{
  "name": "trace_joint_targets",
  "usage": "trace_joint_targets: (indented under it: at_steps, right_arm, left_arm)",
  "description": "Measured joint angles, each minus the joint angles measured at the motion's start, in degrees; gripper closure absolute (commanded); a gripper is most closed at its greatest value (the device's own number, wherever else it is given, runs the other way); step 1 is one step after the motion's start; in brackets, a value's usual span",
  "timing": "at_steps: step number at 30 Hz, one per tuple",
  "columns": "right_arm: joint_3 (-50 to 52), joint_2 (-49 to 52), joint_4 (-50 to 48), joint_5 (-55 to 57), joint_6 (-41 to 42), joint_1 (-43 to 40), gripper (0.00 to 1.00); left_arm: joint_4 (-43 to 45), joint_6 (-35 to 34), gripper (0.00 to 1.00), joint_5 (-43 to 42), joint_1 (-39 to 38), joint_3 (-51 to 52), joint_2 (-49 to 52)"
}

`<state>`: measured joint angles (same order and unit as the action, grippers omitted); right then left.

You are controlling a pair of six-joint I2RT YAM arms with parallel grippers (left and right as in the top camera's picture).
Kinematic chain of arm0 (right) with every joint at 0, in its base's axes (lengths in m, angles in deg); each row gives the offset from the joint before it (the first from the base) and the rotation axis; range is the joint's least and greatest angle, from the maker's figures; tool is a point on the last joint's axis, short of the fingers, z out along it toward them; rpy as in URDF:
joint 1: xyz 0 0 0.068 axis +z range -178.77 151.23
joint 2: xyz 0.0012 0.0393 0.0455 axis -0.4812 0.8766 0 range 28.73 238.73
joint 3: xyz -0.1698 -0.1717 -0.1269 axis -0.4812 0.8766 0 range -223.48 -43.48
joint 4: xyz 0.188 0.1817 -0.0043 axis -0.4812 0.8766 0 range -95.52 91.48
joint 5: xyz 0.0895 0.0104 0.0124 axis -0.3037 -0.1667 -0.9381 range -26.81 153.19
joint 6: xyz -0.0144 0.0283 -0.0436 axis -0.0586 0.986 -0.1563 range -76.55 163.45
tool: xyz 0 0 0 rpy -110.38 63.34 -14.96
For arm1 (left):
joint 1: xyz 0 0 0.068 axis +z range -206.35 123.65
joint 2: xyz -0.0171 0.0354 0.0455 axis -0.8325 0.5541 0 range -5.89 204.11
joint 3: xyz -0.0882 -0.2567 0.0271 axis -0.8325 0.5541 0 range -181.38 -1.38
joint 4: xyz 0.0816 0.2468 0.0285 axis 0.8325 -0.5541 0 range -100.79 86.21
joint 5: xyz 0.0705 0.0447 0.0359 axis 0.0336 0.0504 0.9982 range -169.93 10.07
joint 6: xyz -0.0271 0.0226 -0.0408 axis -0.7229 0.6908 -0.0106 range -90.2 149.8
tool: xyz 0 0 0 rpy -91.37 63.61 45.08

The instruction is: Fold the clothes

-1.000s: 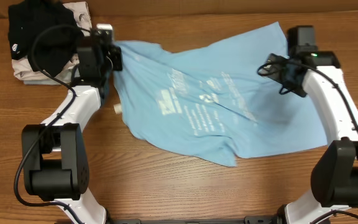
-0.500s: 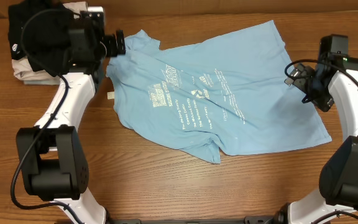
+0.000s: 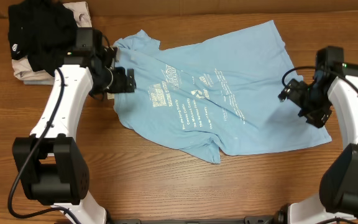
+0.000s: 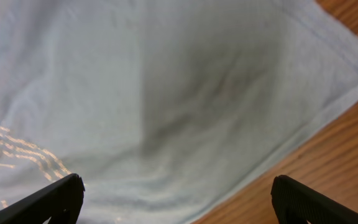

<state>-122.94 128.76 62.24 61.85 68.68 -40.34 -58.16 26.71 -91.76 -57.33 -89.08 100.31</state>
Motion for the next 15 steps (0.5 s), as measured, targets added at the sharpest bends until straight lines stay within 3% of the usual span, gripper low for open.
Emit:
trace_joint_targets:
  at_steps: [5, 15]
  right_arm:
    - [9.4, -3.5, -3.6, -2.8, -0.4, 0.0, 0.00]
    - [15.0, -3.5, -7.5, -5.0, -1.5, 0.8, 0.00]
  left_arm:
    - [-4.8, -0.4, 0.13, -0.2, -3.3, 2.8, -0.1]
    - [-0.8, -7.4, 0.29, -0.1, -7.5, 16.6, -0.2]
